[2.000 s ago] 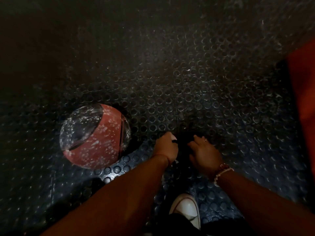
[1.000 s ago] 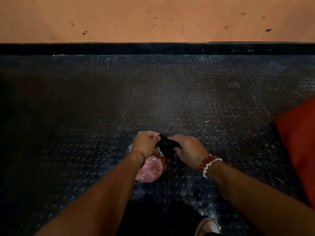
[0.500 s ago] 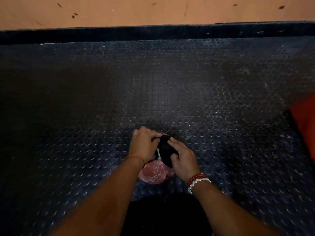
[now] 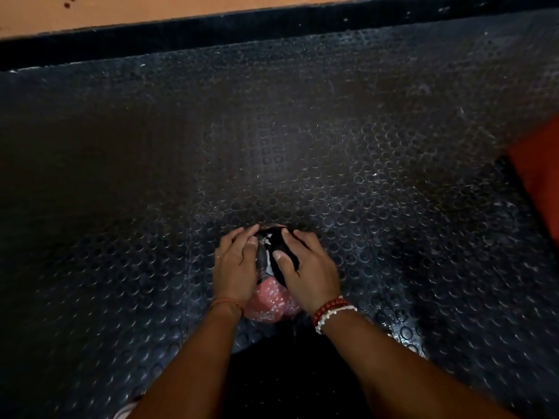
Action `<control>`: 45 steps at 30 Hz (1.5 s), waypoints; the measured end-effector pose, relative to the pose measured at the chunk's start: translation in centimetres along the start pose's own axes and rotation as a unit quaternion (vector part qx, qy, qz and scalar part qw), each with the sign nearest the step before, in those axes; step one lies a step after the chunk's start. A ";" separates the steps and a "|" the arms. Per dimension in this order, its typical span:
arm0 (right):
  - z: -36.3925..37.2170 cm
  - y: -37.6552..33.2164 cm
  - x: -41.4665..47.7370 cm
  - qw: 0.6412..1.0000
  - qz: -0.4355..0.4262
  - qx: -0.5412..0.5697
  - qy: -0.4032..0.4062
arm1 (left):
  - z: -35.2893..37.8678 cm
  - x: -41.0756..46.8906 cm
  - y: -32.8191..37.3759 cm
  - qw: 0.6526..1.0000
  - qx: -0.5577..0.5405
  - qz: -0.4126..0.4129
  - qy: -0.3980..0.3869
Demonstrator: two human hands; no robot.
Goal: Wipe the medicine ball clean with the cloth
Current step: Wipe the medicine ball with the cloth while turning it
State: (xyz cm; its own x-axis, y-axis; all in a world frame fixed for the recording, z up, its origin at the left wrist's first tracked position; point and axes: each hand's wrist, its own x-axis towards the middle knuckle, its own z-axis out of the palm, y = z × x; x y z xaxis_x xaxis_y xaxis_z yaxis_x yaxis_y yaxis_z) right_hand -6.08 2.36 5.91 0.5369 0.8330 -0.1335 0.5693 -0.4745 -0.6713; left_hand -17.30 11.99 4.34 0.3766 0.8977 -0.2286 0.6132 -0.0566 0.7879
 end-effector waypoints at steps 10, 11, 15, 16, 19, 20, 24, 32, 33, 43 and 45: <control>-0.2 1.1 4.9 0.971 0.219 0.091 -0.011 | 0.8 0.2 0.3 0.999 0.028 -0.003 0.026; -0.2 1.3 5.0 0.963 0.241 0.117 -0.011 | 0.8 0.1 0.4 0.999 0.032 0.001 0.027; 1.2 0.2 2.0 0.982 0.144 0.116 0.024 | 0.7 0.1 0.4 0.999 0.033 -0.008 0.023; 1.5 -0.2 0.9 0.989 0.099 0.101 0.032 | 0.5 0.1 0.2 0.999 0.028 -0.009 0.020; 1.7 0.2 0.5 0.996 0.039 0.079 0.024 | 0.1 0.0 -0.3 1.000 -0.006 -0.002 0.023; 1.7 0.5 1.1 0.995 0.047 0.086 0.014 | 0.0 -0.2 -0.4 0.999 -0.019 -0.003 0.025; 1.7 1.9 4.9 0.958 0.201 0.201 -0.046 | -0.2 -1.1 -0.5 0.998 -0.048 -0.004 0.031; 2.2 -0.2 2.3 0.967 0.192 0.164 0.024 | 0.1 -0.8 -0.6 0.999 -0.019 0.000 0.045; 2.3 -0.9 1.8 0.980 0.152 0.125 0.026 | 0.0 -0.8 -0.7 0.999 -0.018 0.000 0.049; 1.6 2.2 6.5 0.889 0.311 0.325 -0.094 | -0.4 -1.3 -0.7 0.996 -0.072 -0.014 0.058; 2.4 2.6 5.4 0.867 0.350 0.352 -0.047 | -0.4 -1.0 -0.7 0.995 -0.080 -0.020 0.056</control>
State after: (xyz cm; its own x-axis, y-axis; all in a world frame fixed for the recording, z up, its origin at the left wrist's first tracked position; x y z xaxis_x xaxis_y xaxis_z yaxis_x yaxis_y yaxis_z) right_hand -3.23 6.29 1.75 0.5246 0.4469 -0.7246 -0.4148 -0.6092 -0.6759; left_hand -18.33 11.31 4.26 0.2686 0.9417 -0.2026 0.5048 0.0415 0.8622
